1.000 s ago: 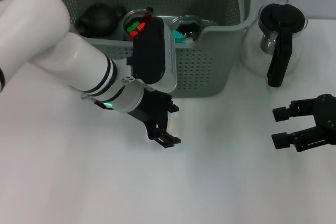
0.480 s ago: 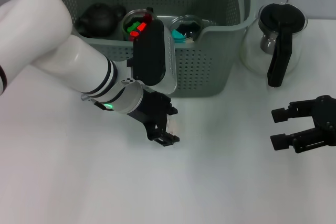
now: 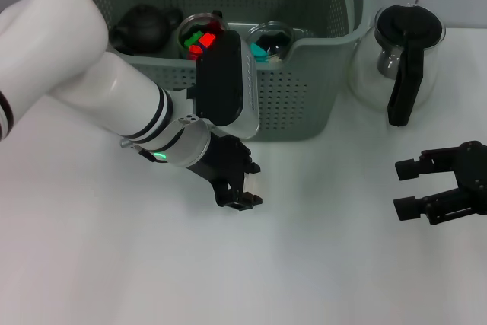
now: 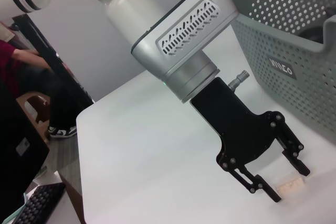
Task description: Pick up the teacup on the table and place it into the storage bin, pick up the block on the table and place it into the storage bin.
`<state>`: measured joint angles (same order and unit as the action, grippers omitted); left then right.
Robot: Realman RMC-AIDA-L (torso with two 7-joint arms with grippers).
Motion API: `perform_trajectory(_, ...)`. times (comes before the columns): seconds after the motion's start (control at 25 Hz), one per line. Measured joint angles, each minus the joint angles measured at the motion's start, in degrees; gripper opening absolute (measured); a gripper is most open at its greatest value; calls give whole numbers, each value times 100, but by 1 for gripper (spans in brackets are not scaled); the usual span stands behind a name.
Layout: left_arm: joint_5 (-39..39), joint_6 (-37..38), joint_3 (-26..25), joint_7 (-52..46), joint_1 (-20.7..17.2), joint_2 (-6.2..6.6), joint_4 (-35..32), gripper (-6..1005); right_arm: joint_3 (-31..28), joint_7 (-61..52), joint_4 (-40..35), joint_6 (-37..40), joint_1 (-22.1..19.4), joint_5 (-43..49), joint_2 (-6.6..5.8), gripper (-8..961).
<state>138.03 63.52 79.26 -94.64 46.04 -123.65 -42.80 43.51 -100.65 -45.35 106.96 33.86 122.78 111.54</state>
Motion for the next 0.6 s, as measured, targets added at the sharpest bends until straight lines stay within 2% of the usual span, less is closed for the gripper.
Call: perform_trajectory(0.6, 6, 159, -13, -116, 1, 9, -43, 427, -46, 78, 0, 28, -60, 0, 0, 927)
